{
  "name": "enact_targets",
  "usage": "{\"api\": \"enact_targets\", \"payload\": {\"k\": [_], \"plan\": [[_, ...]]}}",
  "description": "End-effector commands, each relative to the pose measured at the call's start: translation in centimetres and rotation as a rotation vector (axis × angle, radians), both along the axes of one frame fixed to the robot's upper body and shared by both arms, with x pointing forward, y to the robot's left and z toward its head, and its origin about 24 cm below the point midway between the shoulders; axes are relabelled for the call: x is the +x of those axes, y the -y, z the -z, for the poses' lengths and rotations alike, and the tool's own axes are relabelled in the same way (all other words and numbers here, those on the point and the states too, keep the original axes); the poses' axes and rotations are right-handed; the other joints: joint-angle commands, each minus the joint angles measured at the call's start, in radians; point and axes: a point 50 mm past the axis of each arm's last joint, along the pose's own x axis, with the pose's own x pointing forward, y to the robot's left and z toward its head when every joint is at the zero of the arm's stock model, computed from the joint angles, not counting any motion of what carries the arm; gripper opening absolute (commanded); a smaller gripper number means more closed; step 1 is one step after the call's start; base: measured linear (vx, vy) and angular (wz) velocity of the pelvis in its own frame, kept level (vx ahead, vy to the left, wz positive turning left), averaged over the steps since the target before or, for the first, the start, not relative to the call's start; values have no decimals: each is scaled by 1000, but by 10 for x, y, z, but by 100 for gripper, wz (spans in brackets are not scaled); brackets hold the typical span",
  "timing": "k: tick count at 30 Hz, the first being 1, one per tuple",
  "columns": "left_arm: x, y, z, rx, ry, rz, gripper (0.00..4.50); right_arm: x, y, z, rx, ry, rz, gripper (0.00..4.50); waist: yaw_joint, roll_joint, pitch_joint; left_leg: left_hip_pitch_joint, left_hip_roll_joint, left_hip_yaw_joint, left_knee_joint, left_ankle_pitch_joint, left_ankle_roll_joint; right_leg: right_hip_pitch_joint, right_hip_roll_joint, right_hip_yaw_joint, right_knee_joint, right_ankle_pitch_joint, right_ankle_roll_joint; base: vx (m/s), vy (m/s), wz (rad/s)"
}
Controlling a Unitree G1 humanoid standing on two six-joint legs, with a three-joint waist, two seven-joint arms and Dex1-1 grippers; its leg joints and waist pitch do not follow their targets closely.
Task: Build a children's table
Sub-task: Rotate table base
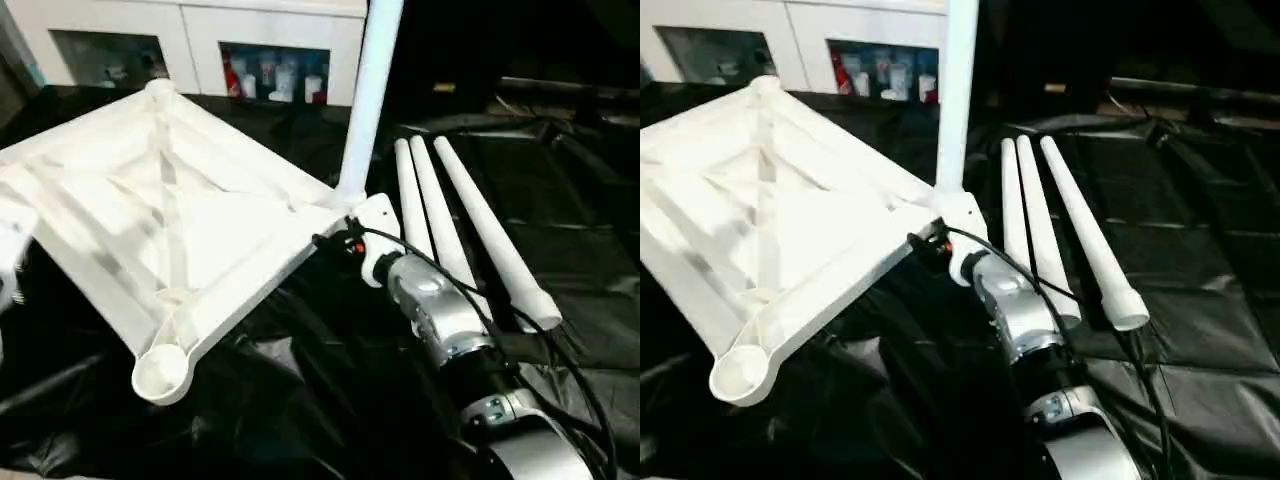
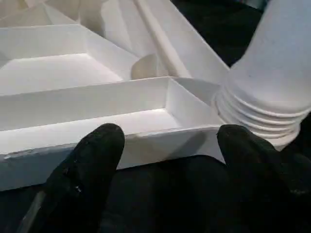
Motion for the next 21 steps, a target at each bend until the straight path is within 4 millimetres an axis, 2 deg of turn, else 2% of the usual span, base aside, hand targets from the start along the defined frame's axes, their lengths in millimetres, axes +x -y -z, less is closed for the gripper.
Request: {"api": "enact_targets", "payload": {"k": [1,6,10,12,14,18,20,21], "plan": [[-2,8,5,-39,-60,41,186,-2,-1,0,-10,-6,-4,350,-1,28,-72,40,50,-29,-83,-297,-37,28,-51,43,-60,-164,-197,0,0,0],[-7,33,10,-199,-169,211,186,-2,-1,1,-23,-14,-16,350,-2,27,-72,39,49,-29,-83,-307,-40,30,-50,44,-62,-174,-200,0,0,0],[-19,62,14,-293,-305,438,186,-1,0,-4,-11,1,-21,350,1,32,-70,41,51,-31,-86,-327,-48,29,-51,44,-63,-198,-195,0,0,0],[-20,67,16,-313,-316,472,186,-1,1,-5,-10,3,-21,350,3,33,-70,47,49,-28,-85,-327,-51,23,-46,45,-63,-188,-192,0,0,0],[-23,79,18,-345,-347,577,186,-1,4,-6,-8,7,-19,350,4,33,-71,42,48,-29,-86,-327,-58,29,-47,45,-62,-182,-188,0,0,0],[-23,90,18,-345,-345,699,186,-2,8,-8,-3,11,-16,350,5,32,-72,43,47,-28,-85,-330,-61,30,-46,45,-63,-189,-177,0,0,0],[-22,100,17,-343,-329,797,186,-2,10,-9,3,12,-15,350,7,36,-75,44,47,-29,-84,-328,-65,31,-47,46,-62,-188,-174,0,0,0],[-21,103,16,-349,-327,820,186,-3,10,-9,5,13,-16,350,7,35,-74,43,47,-29,-84,-329,-64,31,-46,46,-63,-187,-173,0,0,0]]}}
